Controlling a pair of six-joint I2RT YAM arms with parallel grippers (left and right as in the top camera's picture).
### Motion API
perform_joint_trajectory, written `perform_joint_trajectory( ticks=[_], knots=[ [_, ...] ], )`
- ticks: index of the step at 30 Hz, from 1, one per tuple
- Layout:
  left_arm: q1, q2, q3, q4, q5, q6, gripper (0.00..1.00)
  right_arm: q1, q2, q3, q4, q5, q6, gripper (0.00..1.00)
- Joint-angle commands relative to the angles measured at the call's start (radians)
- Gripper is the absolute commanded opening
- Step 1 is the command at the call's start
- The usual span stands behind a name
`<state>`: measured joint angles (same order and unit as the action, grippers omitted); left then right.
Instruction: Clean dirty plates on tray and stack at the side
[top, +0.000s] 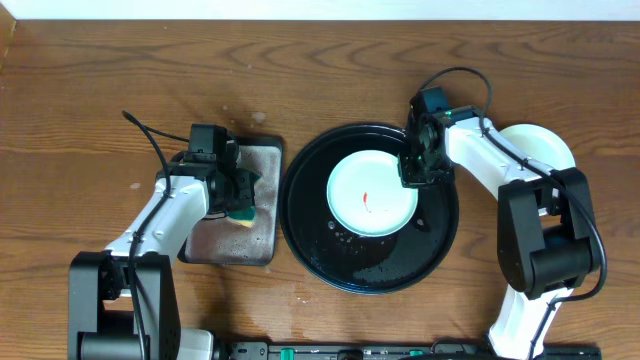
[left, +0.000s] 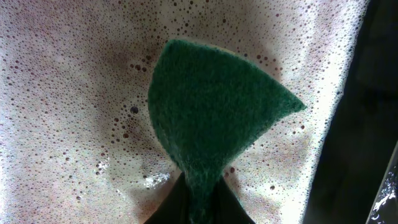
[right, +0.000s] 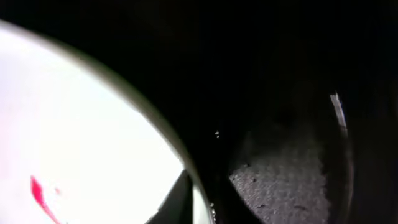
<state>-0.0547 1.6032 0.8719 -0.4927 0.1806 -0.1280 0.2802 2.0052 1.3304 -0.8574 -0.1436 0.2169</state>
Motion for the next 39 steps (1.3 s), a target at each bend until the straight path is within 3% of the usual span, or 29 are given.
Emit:
perform_joint_trajectory(
  ticks=[1,5,13,16,19,32,34,38,39],
  knots=[
    [0.005,0.006,-0.002,0.0,-0.009,0.008,0.15,0.01,0.012,-0.006,-0.011,-0.023,0.004,0.01],
    [0.005,0.005,-0.002,0.005,-0.009,0.008,0.25,0.01,0.012,-0.006,-0.033,-0.023,0.007,0.01],
    [0.005,-0.087,0.052,0.016,-0.012,0.008,0.25,0.01,0.013,-0.006,-0.045,-0.022,0.007,0.01],
    [0.005,-0.138,0.057,0.008,-0.048,0.008,0.46,0.01,0.013,-0.006,-0.045,-0.022,0.006,0.01],
    [0.005,-0.145,0.053,-0.023,-0.062,0.008,0.53,0.01,0.013,-0.006,-0.046,-0.022,0.006,0.01],
    [0.005,0.046,-0.026,-0.017,-0.057,-0.008,0.55,0.01,0.013,-0.006,-0.048,-0.022,0.006,0.01],
    [0.005,0.079,-0.026,-0.011,-0.057,-0.008,0.52,0.01,0.013,-0.006,-0.048,-0.022,0.007,0.01],
    [0.005,0.112,-0.026,-0.003,-0.057,-0.008,0.13,0.01,0.013,-0.006,-0.048,-0.022,0.006,0.01],
    [0.005,0.109,-0.025,-0.001,-0.057,-0.008,0.08,0.01,0.013,-0.006,-0.049,-0.022,0.006,0.01]
  ],
)
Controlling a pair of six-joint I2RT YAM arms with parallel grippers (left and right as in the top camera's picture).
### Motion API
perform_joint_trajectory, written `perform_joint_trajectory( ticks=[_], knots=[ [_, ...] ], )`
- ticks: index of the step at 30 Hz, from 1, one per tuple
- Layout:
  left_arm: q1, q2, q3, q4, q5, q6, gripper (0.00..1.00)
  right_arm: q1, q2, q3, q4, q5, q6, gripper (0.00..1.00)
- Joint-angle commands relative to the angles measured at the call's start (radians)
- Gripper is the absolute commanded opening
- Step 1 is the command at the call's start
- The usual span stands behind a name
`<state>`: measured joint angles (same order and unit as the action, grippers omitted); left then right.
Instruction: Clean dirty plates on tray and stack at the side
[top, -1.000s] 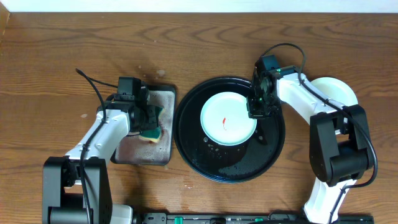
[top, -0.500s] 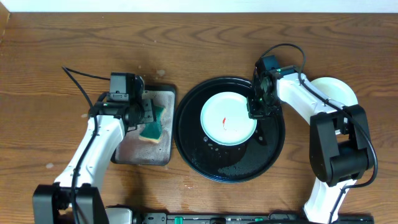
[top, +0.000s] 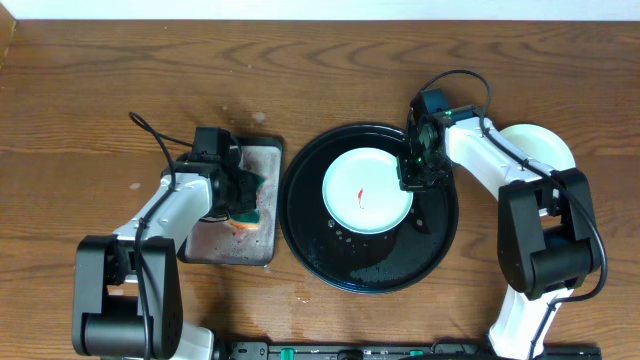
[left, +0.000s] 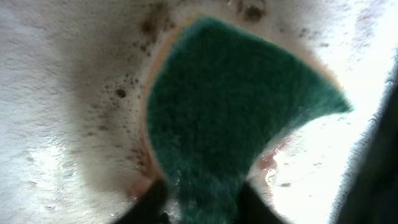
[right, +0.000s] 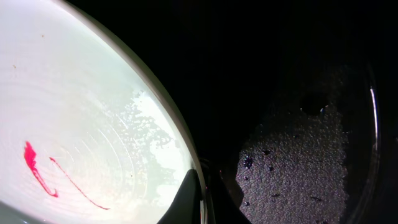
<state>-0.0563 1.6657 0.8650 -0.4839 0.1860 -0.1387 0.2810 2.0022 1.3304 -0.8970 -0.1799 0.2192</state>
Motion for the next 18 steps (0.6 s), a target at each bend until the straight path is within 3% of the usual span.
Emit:
perform_joint_trajectory(
  ticks=[1,9,11,12,15,18],
  knots=[
    [0.006,0.041,-0.016,-0.01,-0.063,0.003,0.07,0.009,0.016,-0.006,-0.01,0.014,0.004,0.01],
    [0.006,-0.087,0.035,-0.013,-0.067,0.003,0.08,0.009,0.016,-0.006,-0.012,0.014,0.004,0.01],
    [0.006,-0.122,0.038,-0.012,-0.067,0.003,0.37,0.009,0.016,-0.006,-0.012,0.014,0.004,0.01],
    [0.006,-0.138,0.038,-0.013,-0.067,0.003,0.45,0.009,0.016,-0.006,-0.012,0.014,0.004,0.01],
    [0.006,-0.149,0.038,-0.027,-0.067,0.003,0.54,0.009,0.016,-0.006,-0.012,0.014,0.004,0.01],
    [0.006,-0.143,0.03,-0.036,-0.066,0.003,0.54,0.009,0.016,-0.006,-0.012,0.014,0.004,0.01]
  ],
)
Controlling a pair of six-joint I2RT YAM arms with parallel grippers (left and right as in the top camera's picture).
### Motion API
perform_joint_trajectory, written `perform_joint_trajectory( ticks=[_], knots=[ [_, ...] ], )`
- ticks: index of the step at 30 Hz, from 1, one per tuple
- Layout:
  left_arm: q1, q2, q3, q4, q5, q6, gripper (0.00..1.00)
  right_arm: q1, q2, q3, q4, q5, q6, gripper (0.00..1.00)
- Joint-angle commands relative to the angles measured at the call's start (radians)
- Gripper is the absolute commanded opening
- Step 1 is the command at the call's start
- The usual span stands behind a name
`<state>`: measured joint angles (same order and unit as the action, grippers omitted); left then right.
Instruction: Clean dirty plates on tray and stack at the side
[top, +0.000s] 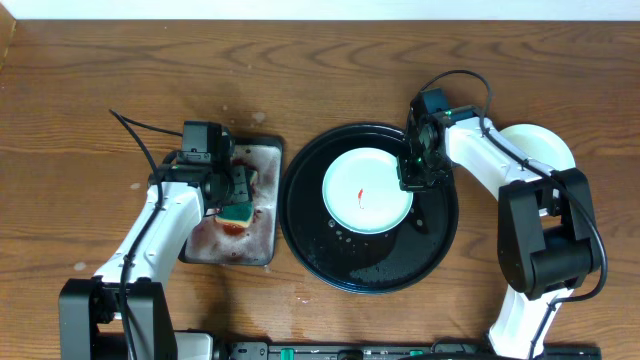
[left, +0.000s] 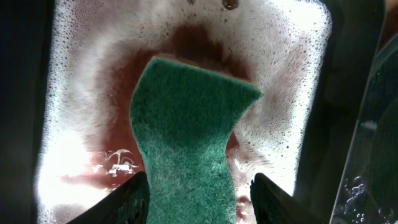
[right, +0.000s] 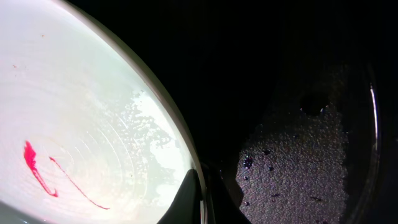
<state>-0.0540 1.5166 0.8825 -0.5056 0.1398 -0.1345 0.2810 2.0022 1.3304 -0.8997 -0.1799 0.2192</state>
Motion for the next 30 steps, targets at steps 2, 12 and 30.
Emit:
perform_joint_trajectory(
  ticks=[2,12,30],
  knots=[
    [0.004,0.013,0.004,-0.013,-0.02,-0.007,0.54,0.009,0.016,-0.006,-0.009,0.014,0.004,0.01],
    [0.004,0.132,-0.004,0.002,-0.02,-0.017,0.54,0.009,0.016,-0.006,-0.009,0.014,0.004,0.01],
    [0.005,0.053,-0.001,-0.002,-0.017,-0.019,0.07,0.009,0.016,-0.006,-0.009,0.015,0.004,0.01]
  ],
)
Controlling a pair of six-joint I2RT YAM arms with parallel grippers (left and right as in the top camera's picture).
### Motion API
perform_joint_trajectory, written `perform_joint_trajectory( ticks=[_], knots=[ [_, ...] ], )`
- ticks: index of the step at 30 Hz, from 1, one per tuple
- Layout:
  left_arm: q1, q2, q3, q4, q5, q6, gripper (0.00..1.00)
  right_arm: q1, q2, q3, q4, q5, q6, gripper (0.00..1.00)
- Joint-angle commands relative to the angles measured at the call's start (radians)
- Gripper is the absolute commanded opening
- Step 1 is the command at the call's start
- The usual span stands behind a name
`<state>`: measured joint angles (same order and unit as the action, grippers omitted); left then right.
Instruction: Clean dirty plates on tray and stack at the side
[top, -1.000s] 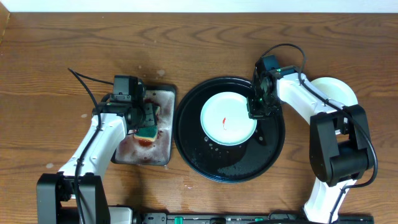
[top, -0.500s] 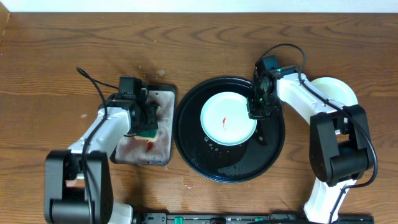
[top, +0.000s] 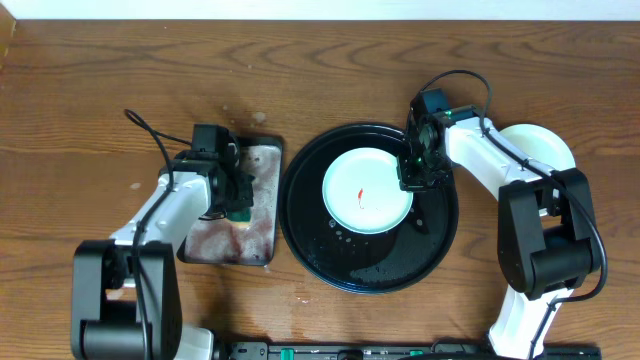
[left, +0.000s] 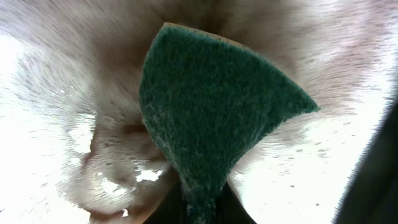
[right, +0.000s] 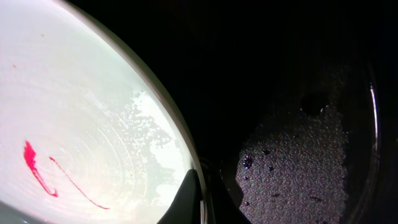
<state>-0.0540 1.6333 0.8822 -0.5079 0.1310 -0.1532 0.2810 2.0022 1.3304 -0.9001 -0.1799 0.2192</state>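
A white plate (top: 367, 190) with a red smear (right: 37, 174) lies in the round black tray (top: 370, 262). My right gripper (top: 412, 172) is shut on the plate's right rim (right: 198, 186), one finger inside the rim and one outside. My left gripper (top: 238, 190) is shut on a green sponge (left: 211, 106), pressed into foamy, reddish water in the small rectangular tray (top: 232, 248). In the left wrist view the sponge is folded to a point between the fingers.
A stack of clean white plates (top: 540, 148) sits on the wooden table right of the black tray, partly under my right arm. Water drops lie on the black tray's floor (right: 292, 162).
My left gripper went from standing wide round the sponge, higher over the soapy tray, to pinching it shut down in the foam. The right gripper and plate have not moved.
At first my left gripper pinched the sponge in the foam while my right held the plate's rim. The plate then sat slightly further left in the tray. The left gripper loosened and stood open round the sponge, and now it is shut on it again.
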Motion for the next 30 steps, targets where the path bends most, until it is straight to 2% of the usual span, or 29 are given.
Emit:
perform_joint_trajectory(
  ticks=[1,16,25,30],
  knots=[
    [0.005,-0.086,-0.001,0.004,-0.008,-0.001,0.07,0.009,0.016,-0.006,-0.009,0.015,0.004,0.01],
    [0.008,-0.292,-0.002,0.001,0.023,-0.009,0.07,0.009,0.016,-0.006,-0.009,0.015,0.004,0.01],
    [0.134,-0.331,-0.049,0.066,0.264,-0.008,0.07,0.009,0.016,-0.006,-0.009,0.015,0.004,0.01],
    [0.252,-0.331,-0.126,0.164,0.552,0.033,0.07,0.009,0.016,-0.006,-0.009,0.015,0.004,0.01]
  ],
)
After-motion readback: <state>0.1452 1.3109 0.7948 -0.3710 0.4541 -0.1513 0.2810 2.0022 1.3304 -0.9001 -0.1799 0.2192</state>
